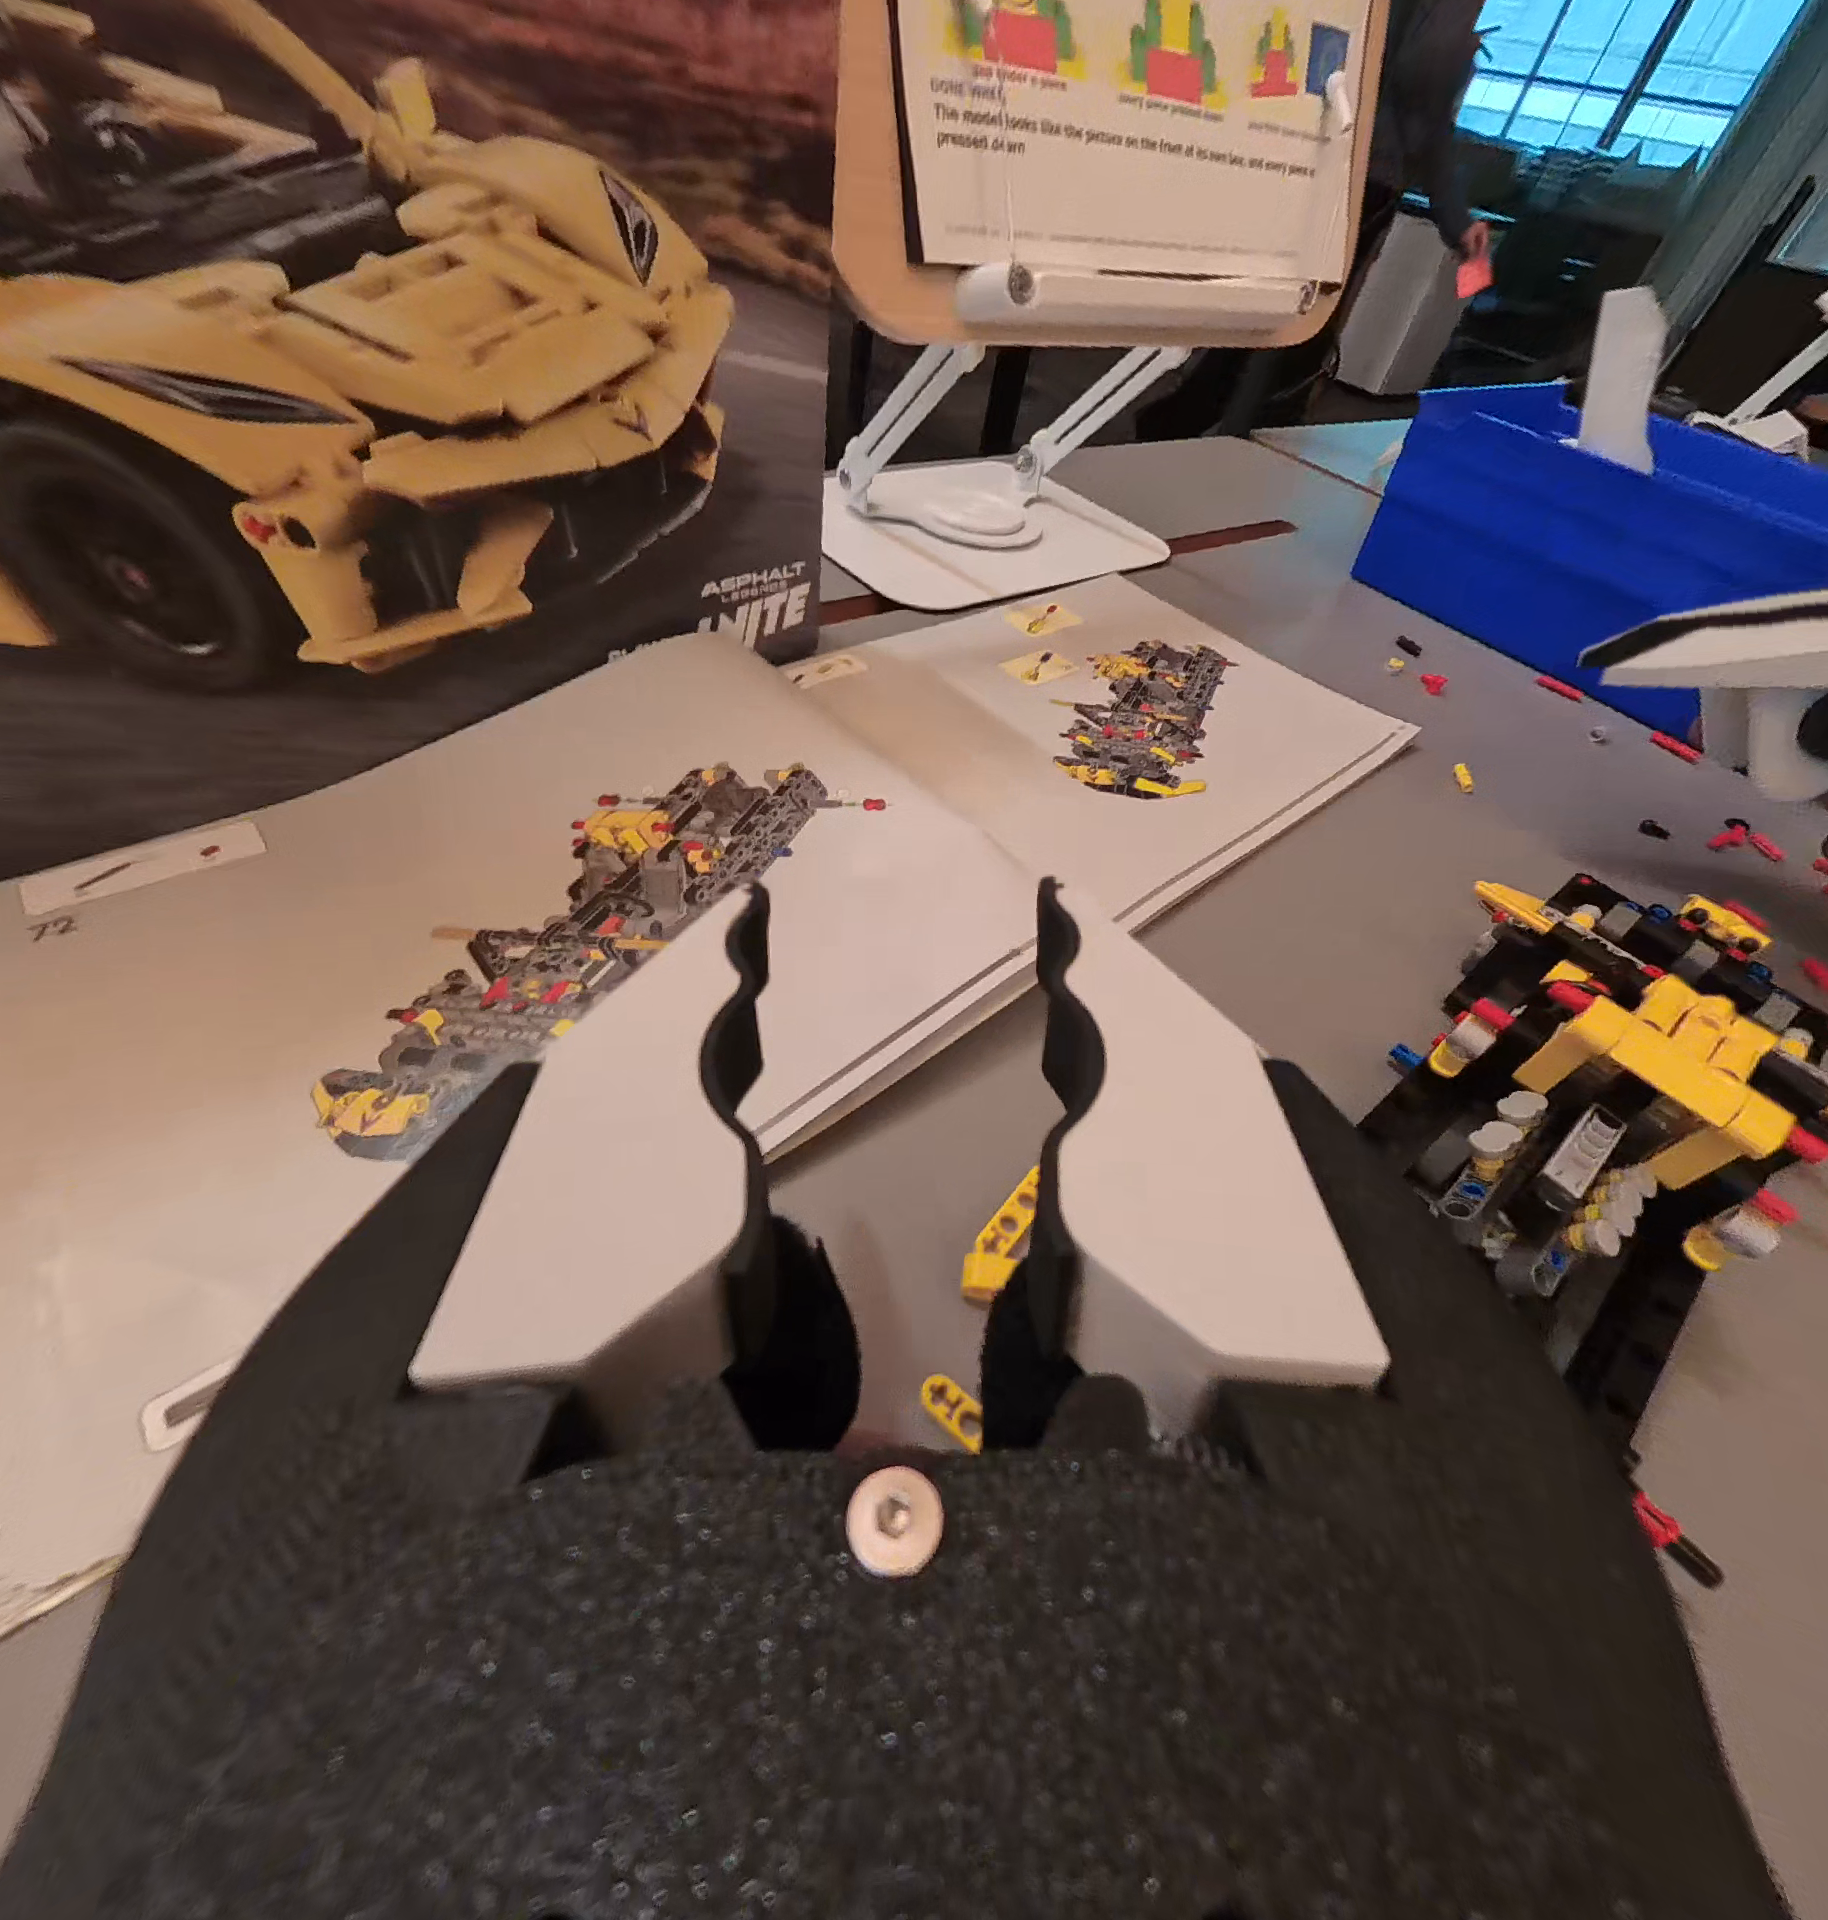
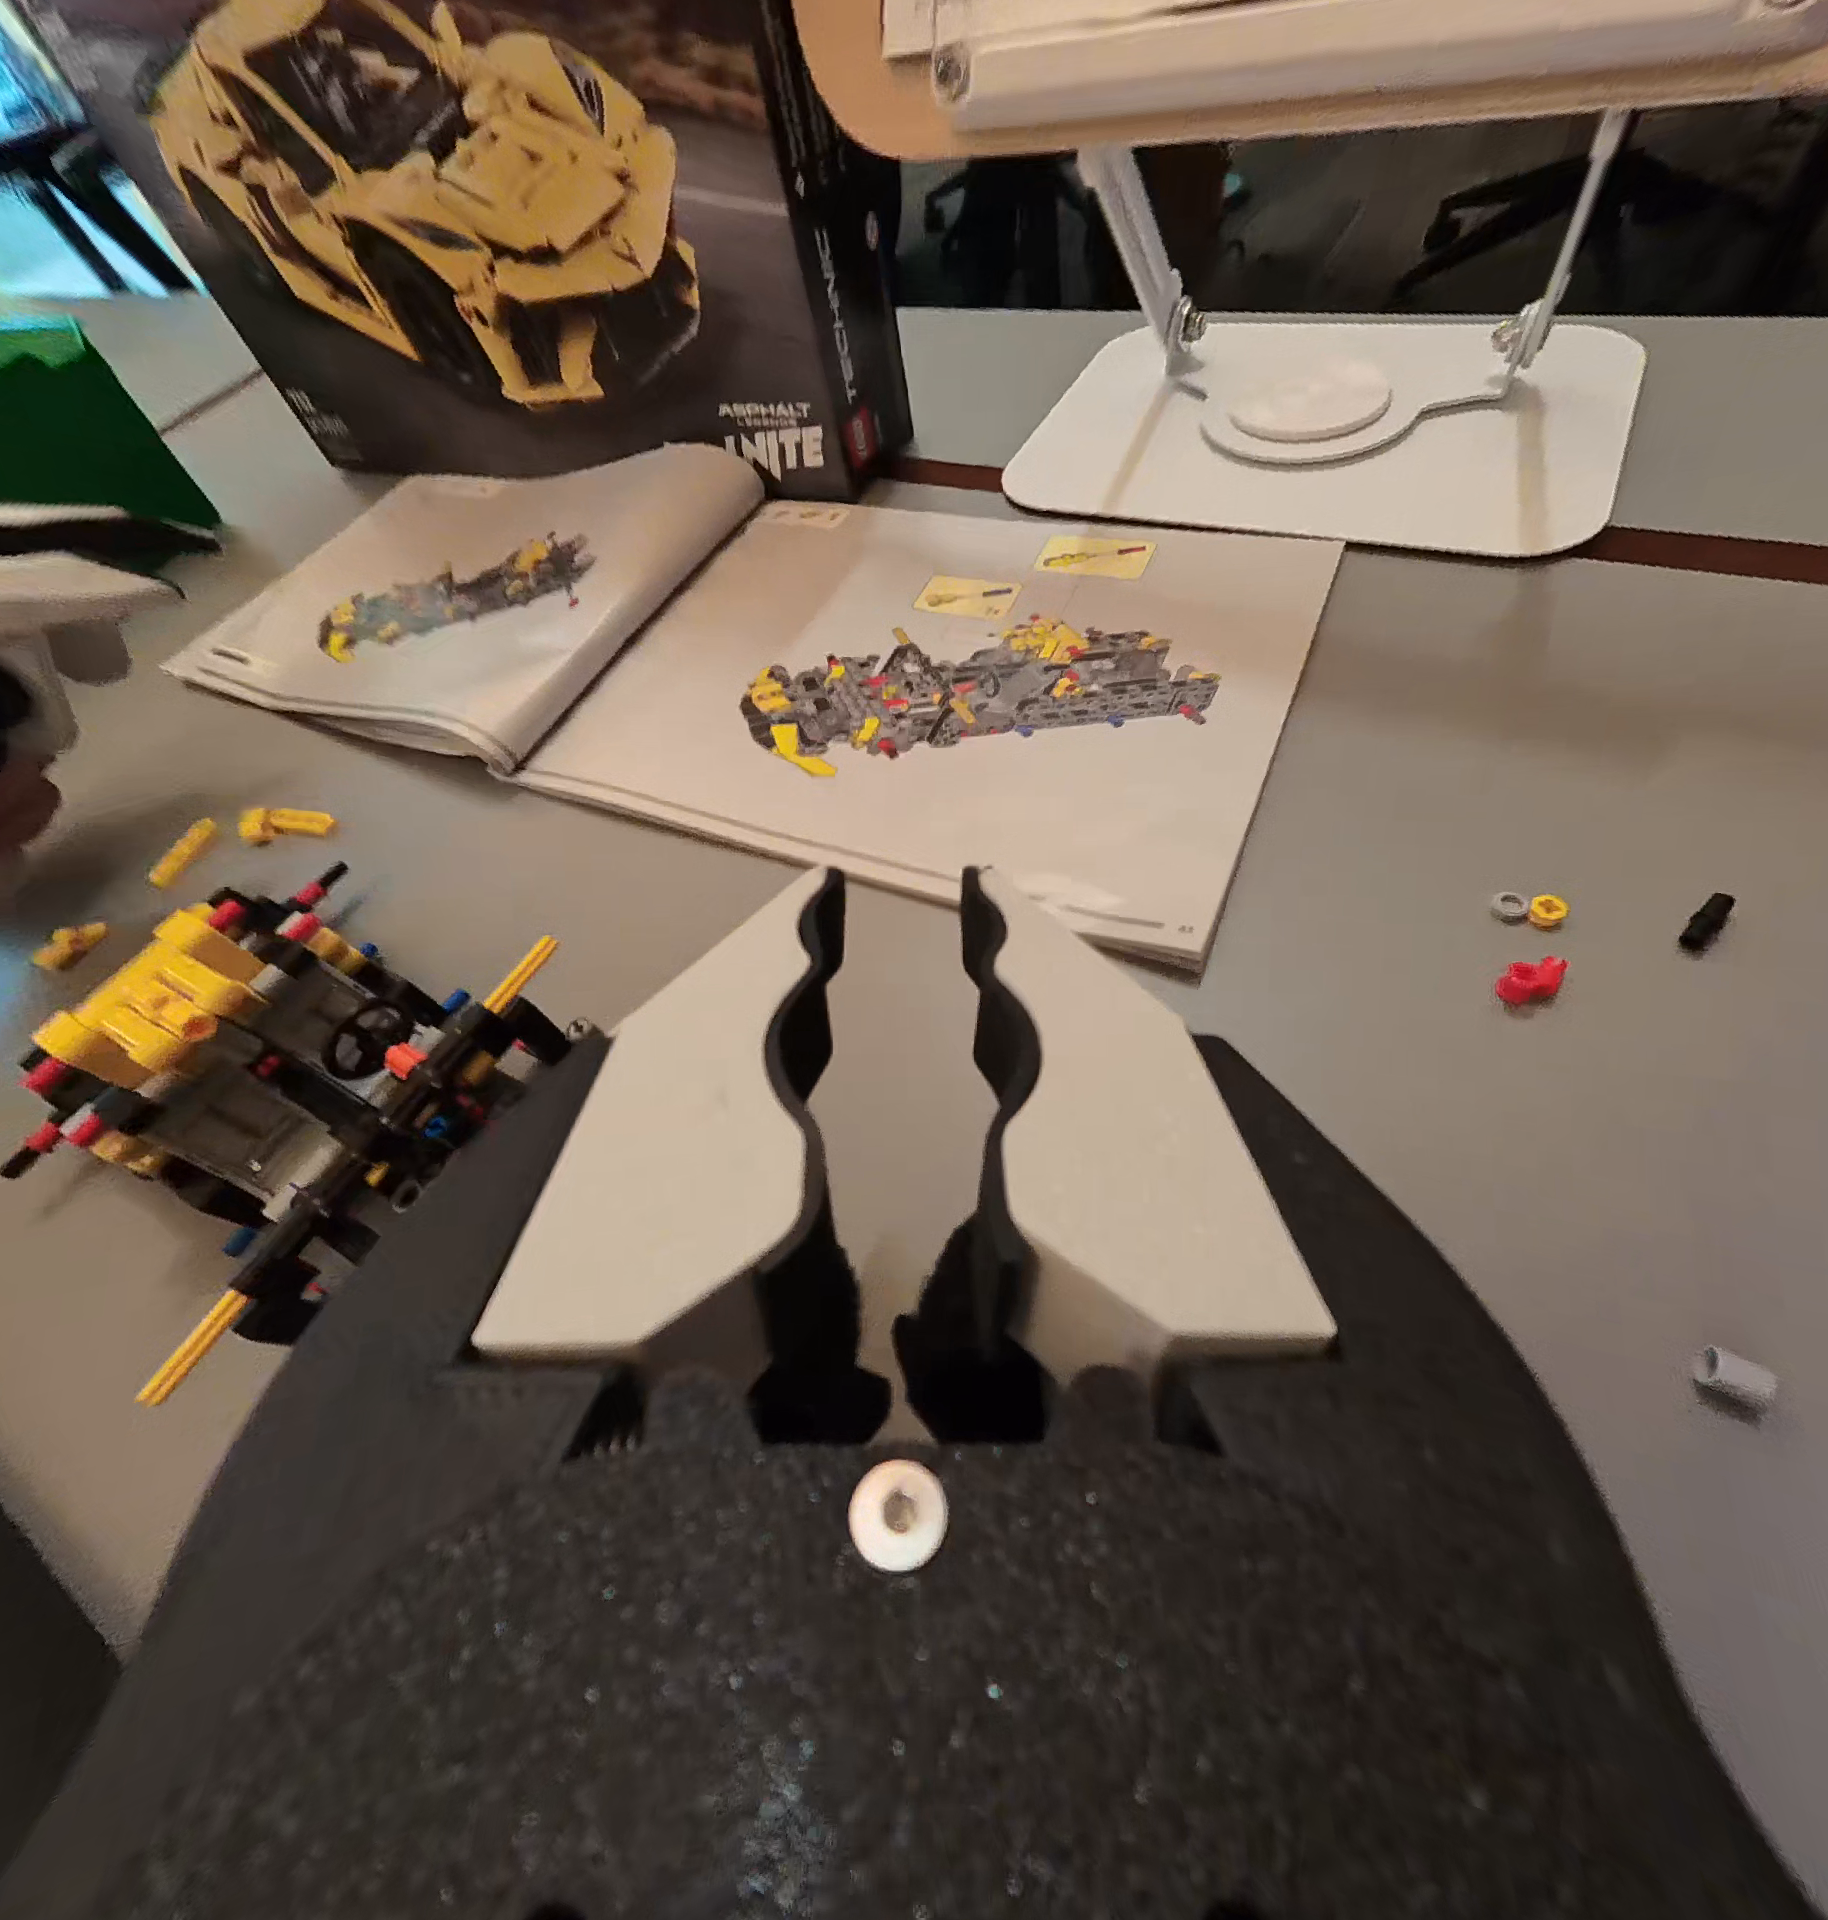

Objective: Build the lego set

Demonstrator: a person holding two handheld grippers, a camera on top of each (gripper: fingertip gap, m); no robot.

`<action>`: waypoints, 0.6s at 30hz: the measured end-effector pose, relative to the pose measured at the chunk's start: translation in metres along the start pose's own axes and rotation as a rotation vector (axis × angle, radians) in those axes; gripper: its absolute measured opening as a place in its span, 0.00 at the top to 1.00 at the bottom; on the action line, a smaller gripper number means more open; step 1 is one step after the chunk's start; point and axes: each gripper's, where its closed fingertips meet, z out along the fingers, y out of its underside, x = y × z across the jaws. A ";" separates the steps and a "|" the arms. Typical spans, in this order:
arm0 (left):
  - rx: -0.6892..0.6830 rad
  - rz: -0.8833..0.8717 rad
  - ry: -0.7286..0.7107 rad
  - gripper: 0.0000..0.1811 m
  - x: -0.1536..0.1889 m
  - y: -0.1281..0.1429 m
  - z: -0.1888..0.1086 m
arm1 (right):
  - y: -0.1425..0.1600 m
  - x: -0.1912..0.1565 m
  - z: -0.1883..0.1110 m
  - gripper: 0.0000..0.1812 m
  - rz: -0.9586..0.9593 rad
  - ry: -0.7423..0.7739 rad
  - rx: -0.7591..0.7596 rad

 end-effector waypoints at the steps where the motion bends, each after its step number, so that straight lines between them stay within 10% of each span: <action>1: 0.000 -0.004 -0.001 0.71 0.000 0.000 -0.001 | 0.003 0.000 0.001 0.88 -0.019 0.006 -0.015; 9: -0.077 0.105 -0.076 0.71 0.023 -0.015 0.009 | 0.011 0.045 -0.006 0.88 -0.100 0.222 -0.072; 18: -0.534 0.041 0.161 0.70 0.150 -0.003 0.144 | 0.013 0.057 -0.007 0.82 -0.180 0.267 -0.062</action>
